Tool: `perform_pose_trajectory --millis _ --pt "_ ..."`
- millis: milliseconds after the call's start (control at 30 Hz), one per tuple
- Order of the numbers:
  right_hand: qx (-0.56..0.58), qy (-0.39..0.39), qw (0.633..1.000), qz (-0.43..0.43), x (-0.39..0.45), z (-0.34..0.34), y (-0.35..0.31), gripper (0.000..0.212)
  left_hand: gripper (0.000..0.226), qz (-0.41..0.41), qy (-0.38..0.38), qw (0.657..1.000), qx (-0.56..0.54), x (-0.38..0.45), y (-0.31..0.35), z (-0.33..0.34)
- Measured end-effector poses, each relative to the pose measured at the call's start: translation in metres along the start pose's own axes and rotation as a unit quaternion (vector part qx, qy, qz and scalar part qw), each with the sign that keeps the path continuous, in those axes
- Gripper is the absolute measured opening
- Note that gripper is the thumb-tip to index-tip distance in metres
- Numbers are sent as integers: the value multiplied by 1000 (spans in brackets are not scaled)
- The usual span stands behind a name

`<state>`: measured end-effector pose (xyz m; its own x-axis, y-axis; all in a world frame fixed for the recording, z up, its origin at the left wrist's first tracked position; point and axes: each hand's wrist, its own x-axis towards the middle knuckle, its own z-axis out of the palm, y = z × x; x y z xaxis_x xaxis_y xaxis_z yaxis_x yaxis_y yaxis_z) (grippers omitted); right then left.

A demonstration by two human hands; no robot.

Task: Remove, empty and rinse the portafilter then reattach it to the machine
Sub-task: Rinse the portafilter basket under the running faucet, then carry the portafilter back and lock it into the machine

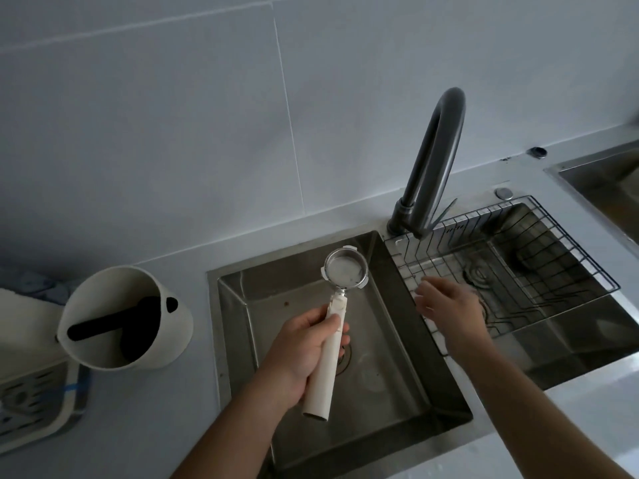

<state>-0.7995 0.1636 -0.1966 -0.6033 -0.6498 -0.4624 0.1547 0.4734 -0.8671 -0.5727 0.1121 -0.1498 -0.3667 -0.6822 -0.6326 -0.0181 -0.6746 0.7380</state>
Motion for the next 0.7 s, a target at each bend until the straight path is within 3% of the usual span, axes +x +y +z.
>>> perform_pose_trajectory --millis 167,500,700 --pt "-12 -53 998 -13 -76 19 -2 11 12 1 23 1000 4 -18 7 -7" --pt "-11 -319 947 47 -162 61 -18 20 13 39 36 997 -62 -61 10 -30" --pt "-46 -377 923 52 -183 85 -12 34 13 46 66 996 -50 -83 3 -56"
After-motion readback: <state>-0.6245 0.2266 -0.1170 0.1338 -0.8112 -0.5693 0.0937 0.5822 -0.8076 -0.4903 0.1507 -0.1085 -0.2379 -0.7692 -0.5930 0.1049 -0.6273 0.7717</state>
